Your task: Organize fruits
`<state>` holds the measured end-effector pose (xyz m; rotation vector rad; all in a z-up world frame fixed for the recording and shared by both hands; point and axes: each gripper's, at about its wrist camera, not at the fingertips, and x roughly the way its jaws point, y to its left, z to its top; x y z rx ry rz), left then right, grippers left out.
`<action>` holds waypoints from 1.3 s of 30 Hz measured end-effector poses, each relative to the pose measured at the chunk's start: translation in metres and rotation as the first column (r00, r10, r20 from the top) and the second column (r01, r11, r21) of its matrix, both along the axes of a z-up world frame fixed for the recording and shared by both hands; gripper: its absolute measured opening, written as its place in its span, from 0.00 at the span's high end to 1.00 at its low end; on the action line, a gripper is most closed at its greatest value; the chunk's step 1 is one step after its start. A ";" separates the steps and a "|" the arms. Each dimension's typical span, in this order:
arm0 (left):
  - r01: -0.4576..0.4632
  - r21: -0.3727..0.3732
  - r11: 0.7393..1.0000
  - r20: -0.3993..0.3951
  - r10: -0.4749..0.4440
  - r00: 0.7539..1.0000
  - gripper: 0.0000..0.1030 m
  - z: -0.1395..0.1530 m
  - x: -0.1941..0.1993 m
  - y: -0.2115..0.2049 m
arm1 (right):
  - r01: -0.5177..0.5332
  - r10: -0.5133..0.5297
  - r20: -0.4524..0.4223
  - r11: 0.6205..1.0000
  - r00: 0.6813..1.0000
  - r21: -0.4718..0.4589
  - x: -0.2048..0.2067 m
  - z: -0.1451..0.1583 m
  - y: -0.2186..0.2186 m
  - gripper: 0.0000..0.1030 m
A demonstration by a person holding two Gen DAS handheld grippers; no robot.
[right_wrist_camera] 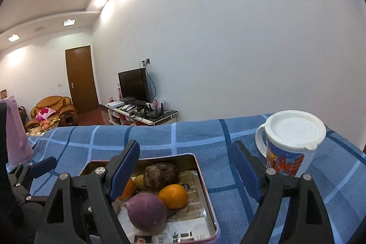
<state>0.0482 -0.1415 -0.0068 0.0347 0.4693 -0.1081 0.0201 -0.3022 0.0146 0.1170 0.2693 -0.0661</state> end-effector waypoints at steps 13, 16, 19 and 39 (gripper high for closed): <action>0.011 0.011 1.000 0.053 -0.011 0.999 0.00 0.004 -0.033 0.012 | 0.017 -0.017 0.022 1.000 1.000 -0.005 -0.037 -0.001 0.004 0.19; 0.015 0.009 1.000 0.066 -0.016 0.998 0.00 0.006 -0.042 0.015 | 0.023 -0.023 0.041 1.000 0.999 -0.007 -0.050 0.000 0.006 0.19; 0.013 0.014 1.000 0.087 -0.014 0.996 0.00 0.007 -0.051 0.017 | 0.025 -0.025 0.050 1.000 0.998 0.003 -0.061 0.000 0.008 0.19; 0.010 -0.010 1.000 0.147 -0.009 0.989 0.00 0.010 -0.076 0.031 | 0.098 -0.099 0.110 0.995 0.989 0.016 -0.098 0.003 0.013 0.19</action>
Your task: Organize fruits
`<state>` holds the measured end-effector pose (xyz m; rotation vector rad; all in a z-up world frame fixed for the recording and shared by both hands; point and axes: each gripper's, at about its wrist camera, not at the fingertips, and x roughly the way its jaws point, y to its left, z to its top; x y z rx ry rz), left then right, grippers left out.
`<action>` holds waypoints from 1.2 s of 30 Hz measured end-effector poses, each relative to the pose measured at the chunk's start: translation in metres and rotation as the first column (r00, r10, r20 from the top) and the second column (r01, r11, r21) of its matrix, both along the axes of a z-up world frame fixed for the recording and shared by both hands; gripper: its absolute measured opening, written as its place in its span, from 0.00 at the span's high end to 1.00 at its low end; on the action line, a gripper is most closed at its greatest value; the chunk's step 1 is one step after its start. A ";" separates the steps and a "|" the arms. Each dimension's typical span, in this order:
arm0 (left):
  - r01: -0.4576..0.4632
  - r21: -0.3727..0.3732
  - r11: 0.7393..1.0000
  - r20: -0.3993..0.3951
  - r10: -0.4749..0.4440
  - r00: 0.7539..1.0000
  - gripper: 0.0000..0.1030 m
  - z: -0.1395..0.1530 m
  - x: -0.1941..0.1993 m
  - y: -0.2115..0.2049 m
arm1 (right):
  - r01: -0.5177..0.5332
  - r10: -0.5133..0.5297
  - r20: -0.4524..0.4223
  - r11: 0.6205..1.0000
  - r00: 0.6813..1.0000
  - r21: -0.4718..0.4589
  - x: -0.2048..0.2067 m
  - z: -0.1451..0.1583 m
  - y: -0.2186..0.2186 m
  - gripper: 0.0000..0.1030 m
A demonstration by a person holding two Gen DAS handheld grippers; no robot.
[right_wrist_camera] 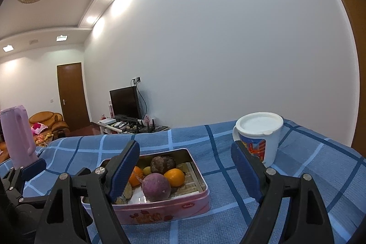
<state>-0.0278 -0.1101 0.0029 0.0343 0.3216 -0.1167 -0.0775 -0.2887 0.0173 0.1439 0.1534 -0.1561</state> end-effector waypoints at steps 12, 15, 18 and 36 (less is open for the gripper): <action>-0.004 0.004 1.000 0.002 0.004 1.000 0.00 0.000 -0.003 -0.001 | 0.003 -0.003 -0.007 1.000 1.000 0.002 -0.001 0.003 -0.001 0.19; -0.008 0.003 1.000 0.000 0.008 1.000 0.00 0.000 -0.003 0.000 | 0.004 -0.004 -0.009 1.000 1.000 0.002 0.000 0.003 -0.002 0.19; -0.010 0.002 1.000 -0.002 0.010 1.000 0.00 0.000 -0.004 0.000 | 0.005 -0.005 -0.007 1.000 1.000 0.001 0.000 0.003 -0.002 0.19; -0.053 0.011 0.999 -0.006 0.054 0.999 0.00 -0.001 0.000 -0.001 | 0.007 -0.007 -0.006 1.000 1.000 0.001 0.000 0.003 -0.002 0.19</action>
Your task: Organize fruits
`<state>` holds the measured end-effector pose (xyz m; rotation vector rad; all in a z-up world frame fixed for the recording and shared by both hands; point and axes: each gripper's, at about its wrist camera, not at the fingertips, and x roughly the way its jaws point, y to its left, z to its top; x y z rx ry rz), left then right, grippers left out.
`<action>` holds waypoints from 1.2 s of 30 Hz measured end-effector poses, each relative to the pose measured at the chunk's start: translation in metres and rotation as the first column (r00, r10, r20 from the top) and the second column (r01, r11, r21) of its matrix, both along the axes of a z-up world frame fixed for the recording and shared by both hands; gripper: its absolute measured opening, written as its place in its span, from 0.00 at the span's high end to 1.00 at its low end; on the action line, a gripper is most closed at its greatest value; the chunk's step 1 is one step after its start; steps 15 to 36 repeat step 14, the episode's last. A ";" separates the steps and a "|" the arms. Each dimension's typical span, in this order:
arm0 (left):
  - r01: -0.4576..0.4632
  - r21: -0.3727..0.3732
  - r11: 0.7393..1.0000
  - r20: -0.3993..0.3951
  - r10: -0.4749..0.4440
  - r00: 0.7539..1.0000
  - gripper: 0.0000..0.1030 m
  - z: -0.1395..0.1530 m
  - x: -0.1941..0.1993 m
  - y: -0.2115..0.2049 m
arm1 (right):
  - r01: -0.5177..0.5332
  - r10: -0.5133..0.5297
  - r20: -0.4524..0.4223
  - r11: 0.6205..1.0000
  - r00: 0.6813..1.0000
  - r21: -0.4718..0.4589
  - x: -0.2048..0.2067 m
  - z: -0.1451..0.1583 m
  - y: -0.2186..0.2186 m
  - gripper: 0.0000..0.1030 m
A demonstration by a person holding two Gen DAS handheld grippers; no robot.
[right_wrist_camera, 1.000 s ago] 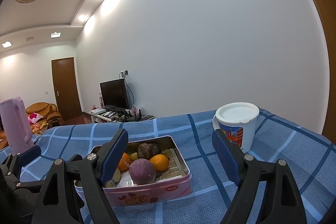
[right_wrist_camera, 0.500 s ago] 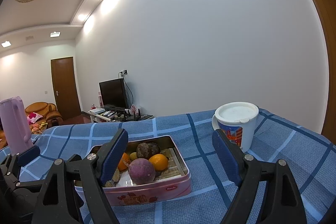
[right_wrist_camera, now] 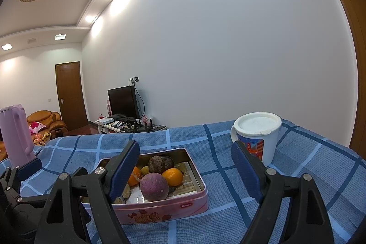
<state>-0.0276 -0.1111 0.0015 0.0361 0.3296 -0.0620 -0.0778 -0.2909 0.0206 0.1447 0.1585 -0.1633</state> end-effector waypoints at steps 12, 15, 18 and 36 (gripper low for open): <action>0.002 -0.004 1.000 0.000 -0.002 1.000 0.00 0.000 0.000 0.001 | 0.001 -0.001 -0.004 1.000 1.000 0.000 0.001 0.001 -0.002 0.19; 0.002 -0.004 1.000 -0.005 -0.002 1.000 0.00 0.000 -0.001 0.000 | 0.003 -0.003 -0.007 1.000 1.000 0.001 0.002 0.001 -0.003 0.19; 0.002 -0.004 1.000 -0.005 -0.002 1.000 0.00 0.000 -0.001 0.000 | 0.003 -0.003 -0.007 1.000 1.000 0.001 0.002 0.001 -0.003 0.19; 0.002 -0.004 1.000 -0.005 -0.002 1.000 0.00 0.000 -0.001 0.000 | 0.003 -0.003 -0.007 1.000 1.000 0.001 0.002 0.001 -0.003 0.19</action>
